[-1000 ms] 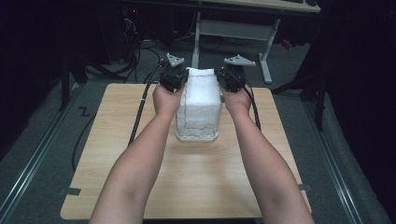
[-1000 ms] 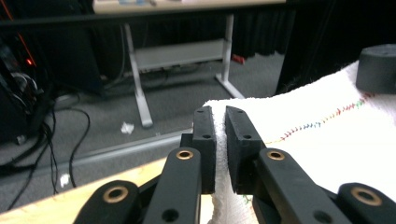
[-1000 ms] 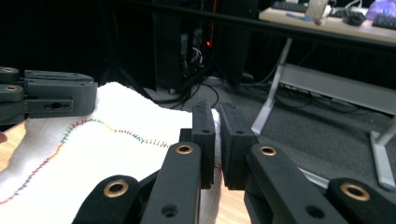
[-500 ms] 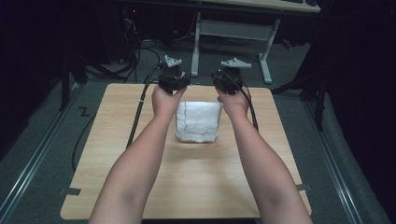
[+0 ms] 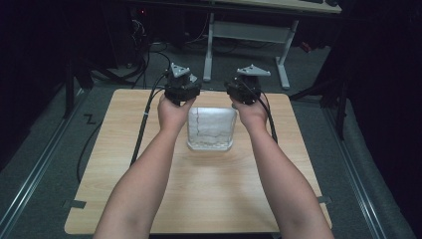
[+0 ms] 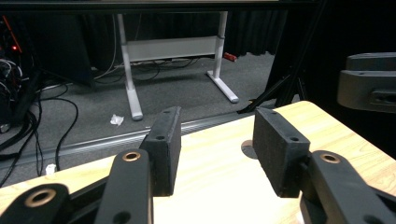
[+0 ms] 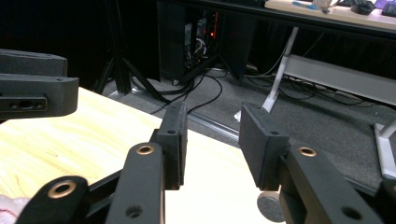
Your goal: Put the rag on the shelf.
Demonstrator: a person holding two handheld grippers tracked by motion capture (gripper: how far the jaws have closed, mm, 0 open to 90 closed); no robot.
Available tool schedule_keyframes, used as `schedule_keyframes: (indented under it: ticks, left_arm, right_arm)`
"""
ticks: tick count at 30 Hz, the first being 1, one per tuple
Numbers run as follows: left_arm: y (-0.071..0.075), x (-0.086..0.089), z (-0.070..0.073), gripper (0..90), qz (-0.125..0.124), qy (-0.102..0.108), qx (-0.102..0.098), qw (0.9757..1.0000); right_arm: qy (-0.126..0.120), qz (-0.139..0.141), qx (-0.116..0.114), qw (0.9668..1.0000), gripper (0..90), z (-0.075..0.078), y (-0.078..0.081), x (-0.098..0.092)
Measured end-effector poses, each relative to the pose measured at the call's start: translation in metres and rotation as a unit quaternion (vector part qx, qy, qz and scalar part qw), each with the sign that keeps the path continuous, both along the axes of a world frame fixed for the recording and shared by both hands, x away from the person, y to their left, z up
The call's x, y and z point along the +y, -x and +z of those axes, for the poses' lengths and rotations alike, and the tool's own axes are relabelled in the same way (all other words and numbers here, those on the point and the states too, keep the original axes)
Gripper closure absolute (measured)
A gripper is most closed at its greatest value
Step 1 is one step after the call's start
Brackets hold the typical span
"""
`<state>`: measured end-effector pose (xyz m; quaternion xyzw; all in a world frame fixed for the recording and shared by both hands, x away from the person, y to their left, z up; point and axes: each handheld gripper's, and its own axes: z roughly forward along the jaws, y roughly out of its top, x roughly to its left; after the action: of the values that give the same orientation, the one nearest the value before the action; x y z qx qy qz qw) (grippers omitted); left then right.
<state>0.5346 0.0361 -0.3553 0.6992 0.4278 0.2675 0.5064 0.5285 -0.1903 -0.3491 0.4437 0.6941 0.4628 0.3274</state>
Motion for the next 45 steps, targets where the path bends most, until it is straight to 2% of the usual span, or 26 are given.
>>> schedule_keyframes:
  ticks: [5, 9, 10, 11, 14, 17, 21, 25, 29, 31, 34, 40, 41, 43, 45]
  left_arm:
    - [0.016, 0.007, 0.004, 52.6, 0.001, 0.016, -0.012, 0.9998]
    - [0.032, 0.012, 0.003, 52.6, -0.001, 0.018, -0.022, 0.9996]
    - [0.036, 0.013, 0.003, 52.6, -0.001, 0.019, -0.022, 0.9996]
    - [0.039, 0.015, 0.002, 52.6, -0.003, 0.021, -0.025, 0.9995]
    - [0.057, 0.021, 0.0, 51.9, -0.016, 0.027, -0.025, 0.9992]
    - [0.077, 0.028, -0.004, 50.4, -0.022, 0.03, -0.038, 0.9986]
    - [0.098, 0.038, -0.015, 49.8, -0.03, 0.021, -0.035, 0.9987]
    - [0.116, 0.049, -0.03, 47.1, -0.041, 0.022, -0.023, 0.9987]
    - [0.132, 0.056, -0.051, 45.0, -0.053, 0.008, -0.015, 0.9985]
    - [0.137, 0.059, -0.061, 44.4, -0.058, 0.001, -0.008, 0.9983]
    - [0.144, 0.065, -0.079, 44.4, -0.066, -0.006, 0.016, 0.9977]
    - [0.164, 0.079, -0.116, 44.5, -0.077, -0.019, 0.053, 0.9954]
    - [0.168, 0.082, -0.124, 45.2, -0.081, -0.021, 0.067, 0.9943]
    - [0.174, 0.086, -0.136, 45.2, -0.087, -0.027, 0.086, 0.9921]
    - [0.181, 0.089, -0.145, 45.0, -0.091, -0.04, 0.092, 0.9907]
  right_arm:
    - [-0.001, 0.001, -0.012, 0.9999, 60.4, 0.0, 0.019, -0.004]
    - [0.001, 0.003, -0.024, 0.9997, 59.5, -0.002, 0.039, -0.01]
    - [0.005, 0.004, -0.022, 0.9997, 58.7, -0.005, 0.048, -0.013]
    - [0.005, 0.004, -0.022, 0.9997, 58.7, -0.005, 0.048, -0.013]
    - [0.026, 0.004, -0.033, 0.9991, 59.8, -0.009, 0.063, -0.018]
    - [0.015, 0.018, -0.032, 0.9992, 59.2, -0.013, 0.077, -0.026]
    - [0.015, 0.017, -0.033, 0.9992, 60.0, -0.02, 0.095, -0.035]
    - [0.017, 0.012, -0.029, 0.9994, 61.0, -0.032, 0.111, -0.043]
    - [0.045, 0.012, -0.023, 0.9987, 58.7, -0.046, 0.123, -0.044]
    - [0.048, 0.014, -0.023, 0.9985, 57.1, -0.054, 0.13, -0.044]
    - [0.057, 0.019, -0.015, 0.9981, 55.3, -0.065, 0.139, -0.044]
    - [0.054, 0.031, 0.007, 0.998, 54.9, -0.092, 0.156, -0.045]
    - [0.059, 0.034, 0.018, 0.9975, 54.2, -0.103, 0.162, -0.045]
    - [0.06, 0.036, 0.021, 0.9973, 54.0, -0.107, 0.164, -0.045]
    - [0.061, 0.039, 0.034, 0.9968, 53.9, -0.121, 0.171, -0.046]
